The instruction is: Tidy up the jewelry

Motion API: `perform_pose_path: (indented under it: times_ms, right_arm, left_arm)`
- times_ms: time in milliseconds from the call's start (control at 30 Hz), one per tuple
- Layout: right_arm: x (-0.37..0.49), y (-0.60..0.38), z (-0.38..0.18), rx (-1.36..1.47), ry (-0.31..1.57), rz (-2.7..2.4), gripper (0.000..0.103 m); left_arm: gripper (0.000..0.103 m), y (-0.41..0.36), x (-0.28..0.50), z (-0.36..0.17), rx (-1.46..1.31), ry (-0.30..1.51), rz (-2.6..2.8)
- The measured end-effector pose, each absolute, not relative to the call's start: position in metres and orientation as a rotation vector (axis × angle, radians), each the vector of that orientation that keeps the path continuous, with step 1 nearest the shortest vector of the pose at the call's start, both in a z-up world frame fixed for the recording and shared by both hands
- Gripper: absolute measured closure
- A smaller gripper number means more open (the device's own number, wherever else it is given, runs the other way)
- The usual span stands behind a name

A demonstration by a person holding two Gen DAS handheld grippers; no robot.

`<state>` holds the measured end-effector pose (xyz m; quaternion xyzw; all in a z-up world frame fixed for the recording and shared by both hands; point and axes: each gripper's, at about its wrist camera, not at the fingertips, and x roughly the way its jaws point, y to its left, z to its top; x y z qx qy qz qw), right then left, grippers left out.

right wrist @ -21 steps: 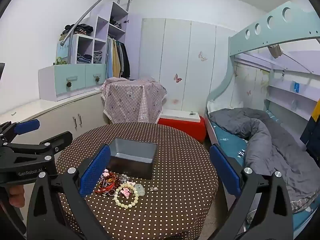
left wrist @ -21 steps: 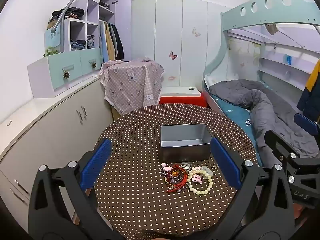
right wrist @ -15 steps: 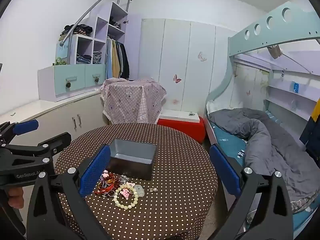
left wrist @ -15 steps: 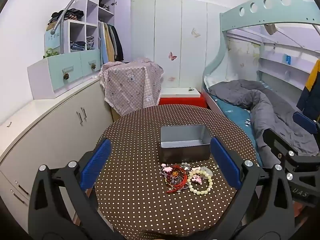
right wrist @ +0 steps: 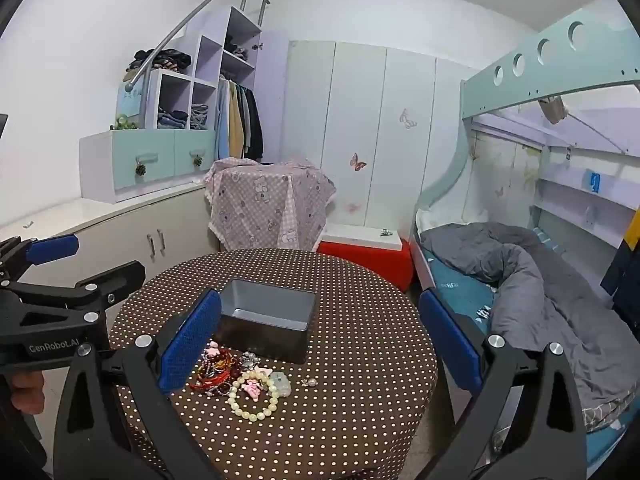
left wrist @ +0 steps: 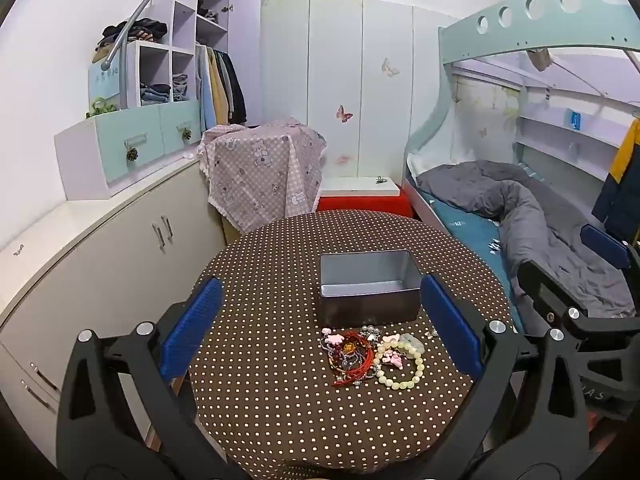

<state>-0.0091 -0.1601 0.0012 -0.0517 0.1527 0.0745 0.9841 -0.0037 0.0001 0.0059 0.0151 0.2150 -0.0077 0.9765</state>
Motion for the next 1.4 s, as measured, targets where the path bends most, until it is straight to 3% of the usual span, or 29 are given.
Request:
perform_pose_path:
  times_ms: [1400]
  right_arm:
    - [-0.0103, -0.1618, -0.0024, -0.093, 0.327, 0.149, 0.008]
  left_arm:
    - [0.006, 0.0006, -0.0028, -0.0007, 0.031, 0.441, -0.010]
